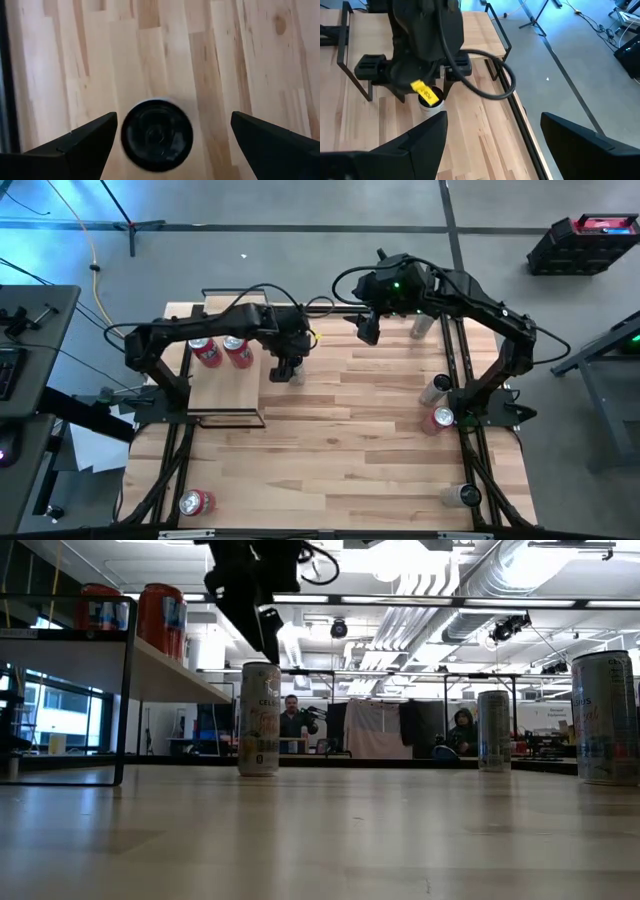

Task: Place canned beverage on shelf
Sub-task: Put the top left white yellow soda can on the shelf

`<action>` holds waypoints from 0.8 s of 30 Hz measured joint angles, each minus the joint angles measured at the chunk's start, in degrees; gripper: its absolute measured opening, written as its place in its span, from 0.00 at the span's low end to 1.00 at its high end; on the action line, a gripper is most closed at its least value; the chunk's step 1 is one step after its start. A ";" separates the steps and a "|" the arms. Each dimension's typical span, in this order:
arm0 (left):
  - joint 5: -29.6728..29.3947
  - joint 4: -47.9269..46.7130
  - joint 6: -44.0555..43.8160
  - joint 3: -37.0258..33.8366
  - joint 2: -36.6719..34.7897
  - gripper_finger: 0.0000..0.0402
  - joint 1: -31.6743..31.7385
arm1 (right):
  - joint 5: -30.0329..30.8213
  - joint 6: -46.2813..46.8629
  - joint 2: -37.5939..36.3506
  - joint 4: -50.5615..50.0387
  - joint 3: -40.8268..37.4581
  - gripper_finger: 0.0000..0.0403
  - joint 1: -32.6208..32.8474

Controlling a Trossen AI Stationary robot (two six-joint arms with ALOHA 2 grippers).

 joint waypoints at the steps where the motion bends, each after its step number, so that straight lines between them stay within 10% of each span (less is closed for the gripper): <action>1: -0.12 0.59 -0.69 -0.67 0.04 0.95 0.09 | 0.00 0.00 0.00 0.00 0.00 0.76 0.00; 24: -0.32 5.82 -1.77 -3.95 0.49 0.95 2.41 | 0.00 1.52 0.00 0.10 -0.02 0.76 0.00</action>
